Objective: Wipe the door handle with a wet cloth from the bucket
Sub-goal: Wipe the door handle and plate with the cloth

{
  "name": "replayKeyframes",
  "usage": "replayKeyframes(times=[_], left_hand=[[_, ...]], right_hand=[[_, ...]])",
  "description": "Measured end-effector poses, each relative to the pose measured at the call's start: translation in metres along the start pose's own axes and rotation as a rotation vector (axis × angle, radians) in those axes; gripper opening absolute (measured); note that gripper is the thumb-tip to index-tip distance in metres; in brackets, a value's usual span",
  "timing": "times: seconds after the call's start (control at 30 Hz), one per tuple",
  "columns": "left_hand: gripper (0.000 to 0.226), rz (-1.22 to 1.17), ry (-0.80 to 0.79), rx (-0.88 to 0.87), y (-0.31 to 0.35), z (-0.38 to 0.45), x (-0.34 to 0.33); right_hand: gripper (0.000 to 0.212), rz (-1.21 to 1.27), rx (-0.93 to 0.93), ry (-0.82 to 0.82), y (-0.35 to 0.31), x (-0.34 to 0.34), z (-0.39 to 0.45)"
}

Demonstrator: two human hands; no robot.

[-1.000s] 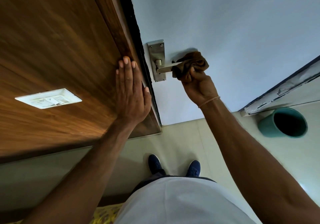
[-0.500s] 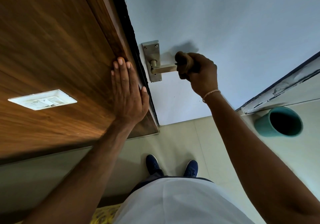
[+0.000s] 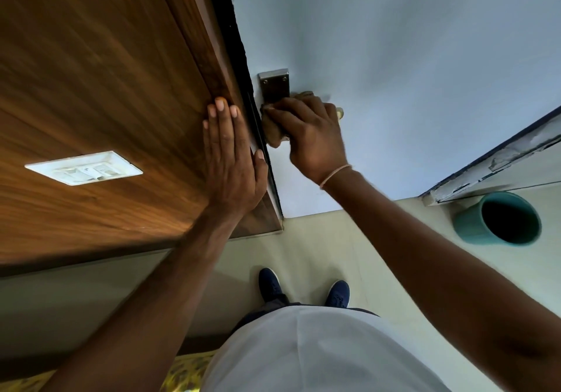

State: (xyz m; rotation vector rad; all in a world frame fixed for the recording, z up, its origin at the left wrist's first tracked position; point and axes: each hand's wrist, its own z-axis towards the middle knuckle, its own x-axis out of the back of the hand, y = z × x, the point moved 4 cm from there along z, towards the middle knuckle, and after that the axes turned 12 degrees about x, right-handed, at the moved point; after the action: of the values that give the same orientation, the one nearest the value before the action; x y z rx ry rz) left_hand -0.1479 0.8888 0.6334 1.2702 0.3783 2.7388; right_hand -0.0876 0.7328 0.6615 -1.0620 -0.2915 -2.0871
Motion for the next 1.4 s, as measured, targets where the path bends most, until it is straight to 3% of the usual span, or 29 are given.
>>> replayKeyframes(times=[0.23, 0.47, 0.67, 0.77, 0.87, 1.1, 1.27, 1.4], left_hand=[[0.080, -0.014, 0.007, 0.007, -0.001, 0.000, -0.001], [0.081, -0.022, -0.008, -0.013, -0.007, -0.001, 0.001], [0.083, -0.033, 0.033, -0.029, -0.006, -0.002, 0.004], [0.078, -0.046, 0.018, -0.034, -0.007, -0.001, 0.001], [0.075, -0.058, 0.037, -0.034, -0.006, -0.002, -0.001], [0.083, -0.053, 0.040, -0.035, -0.008, -0.002, 0.000], [0.077, -0.043, 0.030, -0.025, -0.007, -0.001, -0.002], [0.075, -0.038, 0.018, -0.012, -0.008, -0.001, -0.002]], right_hand=[[0.041, -0.068, -0.112, 0.149, 0.032, 0.008, -0.024], [0.032, -0.147, 0.187, 0.044, -0.003, -0.015, 0.004], [0.021, -0.297, 0.597, -0.080, -0.012, -0.026, 0.023], [0.021, -0.340, 0.707, -0.121, -0.011, -0.033, 0.024], [0.033, -0.287, 0.630, -0.065, 0.003, -0.021, 0.023], [0.030, -0.168, 0.181, 0.057, 0.011, -0.010, -0.003], [0.040, -0.161, -0.160, 0.135, 0.003, -0.014, -0.021], [0.042, -0.162, -0.099, 0.126, -0.006, -0.022, -0.015]])
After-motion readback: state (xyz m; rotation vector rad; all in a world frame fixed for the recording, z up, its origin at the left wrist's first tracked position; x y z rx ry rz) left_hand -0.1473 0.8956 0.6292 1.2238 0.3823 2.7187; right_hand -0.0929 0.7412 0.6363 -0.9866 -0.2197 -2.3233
